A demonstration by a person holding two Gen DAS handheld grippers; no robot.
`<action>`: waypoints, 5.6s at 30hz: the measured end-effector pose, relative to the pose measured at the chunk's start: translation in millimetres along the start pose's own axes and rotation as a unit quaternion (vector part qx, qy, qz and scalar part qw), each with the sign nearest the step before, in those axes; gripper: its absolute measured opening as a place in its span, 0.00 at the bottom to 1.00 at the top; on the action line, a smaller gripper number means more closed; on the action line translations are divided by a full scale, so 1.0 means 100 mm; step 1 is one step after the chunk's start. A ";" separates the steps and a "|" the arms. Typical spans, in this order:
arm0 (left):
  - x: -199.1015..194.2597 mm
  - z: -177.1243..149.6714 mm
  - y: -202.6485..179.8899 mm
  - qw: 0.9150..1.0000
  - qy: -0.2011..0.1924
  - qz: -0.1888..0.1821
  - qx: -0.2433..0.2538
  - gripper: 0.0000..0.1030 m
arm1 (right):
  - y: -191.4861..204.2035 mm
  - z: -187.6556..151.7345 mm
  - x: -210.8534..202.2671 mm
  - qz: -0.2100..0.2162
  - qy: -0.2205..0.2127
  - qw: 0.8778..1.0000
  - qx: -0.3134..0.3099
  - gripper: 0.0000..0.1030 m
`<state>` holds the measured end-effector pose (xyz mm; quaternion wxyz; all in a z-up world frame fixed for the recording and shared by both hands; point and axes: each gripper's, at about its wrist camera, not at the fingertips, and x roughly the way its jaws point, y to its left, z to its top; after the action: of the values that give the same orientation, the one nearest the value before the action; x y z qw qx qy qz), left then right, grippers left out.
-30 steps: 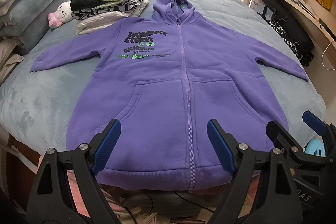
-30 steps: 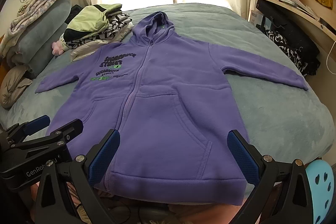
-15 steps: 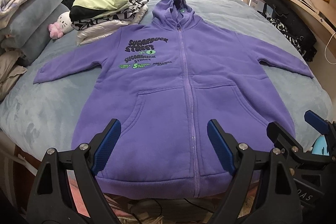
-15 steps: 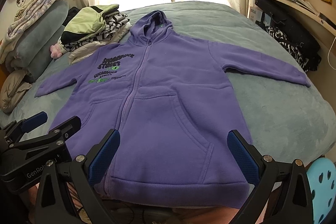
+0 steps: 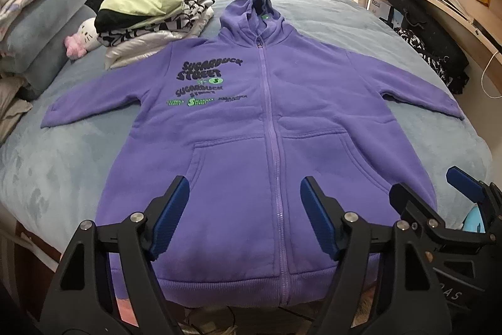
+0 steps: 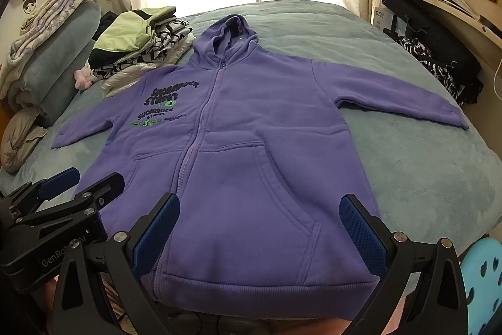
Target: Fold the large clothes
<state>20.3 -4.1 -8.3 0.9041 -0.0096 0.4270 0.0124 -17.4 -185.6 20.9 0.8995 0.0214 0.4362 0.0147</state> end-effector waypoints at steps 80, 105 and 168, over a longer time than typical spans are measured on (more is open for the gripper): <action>3.08 1.87 -2.34 0.988 0.117 -0.101 0.027 0.67 | -6.50 1.15 1.56 -0.052 -0.009 0.876 0.480 0.12; 1.99 1.41 0.35 0.990 0.028 -0.023 -0.134 0.67 | -1.94 2.29 2.25 0.099 0.063 0.993 0.026 0.09; 3.37 2.09 0.81 0.995 0.072 -0.014 -0.065 0.11 | -2.47 1.38 1.19 0.054 0.031 0.996 0.069 0.89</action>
<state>393.2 88.0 -136.3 0.8688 -0.0749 0.4888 0.0265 166.7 -430.4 0.6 0.8795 0.1065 0.4625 0.0341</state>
